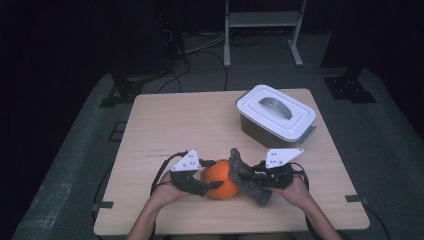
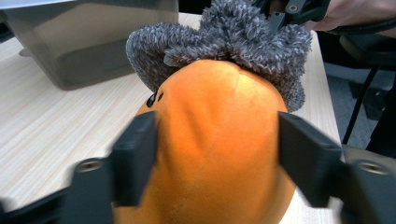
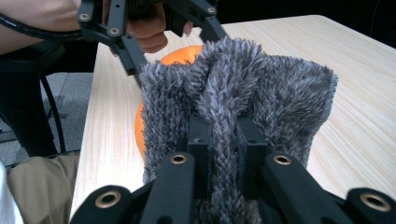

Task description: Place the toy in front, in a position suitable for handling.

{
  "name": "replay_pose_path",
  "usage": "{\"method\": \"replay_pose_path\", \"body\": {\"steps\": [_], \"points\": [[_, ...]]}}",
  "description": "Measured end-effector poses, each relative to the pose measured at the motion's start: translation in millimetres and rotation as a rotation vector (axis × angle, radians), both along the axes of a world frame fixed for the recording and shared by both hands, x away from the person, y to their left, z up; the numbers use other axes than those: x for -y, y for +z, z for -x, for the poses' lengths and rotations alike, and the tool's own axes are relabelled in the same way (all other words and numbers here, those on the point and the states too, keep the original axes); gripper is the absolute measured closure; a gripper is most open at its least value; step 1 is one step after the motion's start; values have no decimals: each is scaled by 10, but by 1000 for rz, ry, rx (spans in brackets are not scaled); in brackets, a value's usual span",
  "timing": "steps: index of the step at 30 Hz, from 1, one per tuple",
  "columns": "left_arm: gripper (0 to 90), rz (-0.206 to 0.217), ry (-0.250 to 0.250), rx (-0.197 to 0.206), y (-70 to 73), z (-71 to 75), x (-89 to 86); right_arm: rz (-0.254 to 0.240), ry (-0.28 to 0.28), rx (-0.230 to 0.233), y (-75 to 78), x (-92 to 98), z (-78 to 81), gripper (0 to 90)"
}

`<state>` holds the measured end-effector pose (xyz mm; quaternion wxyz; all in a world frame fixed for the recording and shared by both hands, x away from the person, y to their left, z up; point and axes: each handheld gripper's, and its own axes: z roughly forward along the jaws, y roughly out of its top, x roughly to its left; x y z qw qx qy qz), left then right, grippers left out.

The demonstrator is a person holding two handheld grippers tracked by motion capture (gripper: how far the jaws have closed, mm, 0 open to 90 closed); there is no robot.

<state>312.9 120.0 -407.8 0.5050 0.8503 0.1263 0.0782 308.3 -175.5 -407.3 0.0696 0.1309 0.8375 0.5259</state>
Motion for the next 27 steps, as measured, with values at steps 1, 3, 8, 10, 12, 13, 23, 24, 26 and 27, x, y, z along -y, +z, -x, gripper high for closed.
{"method": "replay_pose_path", "body": {"steps": [1, 3, 8, 10, 12, 13, 23, 24, 26, 27], "points": [[192, -2, 6, -4, -8, -5, 5, 1, 4, 0, -8, 1, -1, 786], [206, 5, -3, -19, -38, -12, 11, 7, 6, -1, -17, 5, -2, 786], [388, -5, -18, 5, -26, 50, 93, 1, -18, 19, 63, 48, 14, 786], [398, -16, -23, 21, -27, 72, 150, -25, -10, 34, 129, 22, 41, 787], [406, -27, -17, 26, -31, 80, 175, -2, -5, 56, 152, -31, 74, 787], [411, -20, -15, 24, -37, 79, 166, 3, -5, 54, 140, -36, 78, 787], [411, -5, -11, 18, -36, 68, 162, -19, -17, 45, 142, 43, 48, 786], [406, -7, -16, 18, -36, 71, 167, -14, -10, 50, 156, 21, 61, 787], [340, -13, -25, 20, -26, 71, 159, 9, 0, 57, 138, -27, 75, 786], [279, 0, -24, 11, -22, 63, 151, 0, 1, 45, 110, -26, 65, 787]]}}
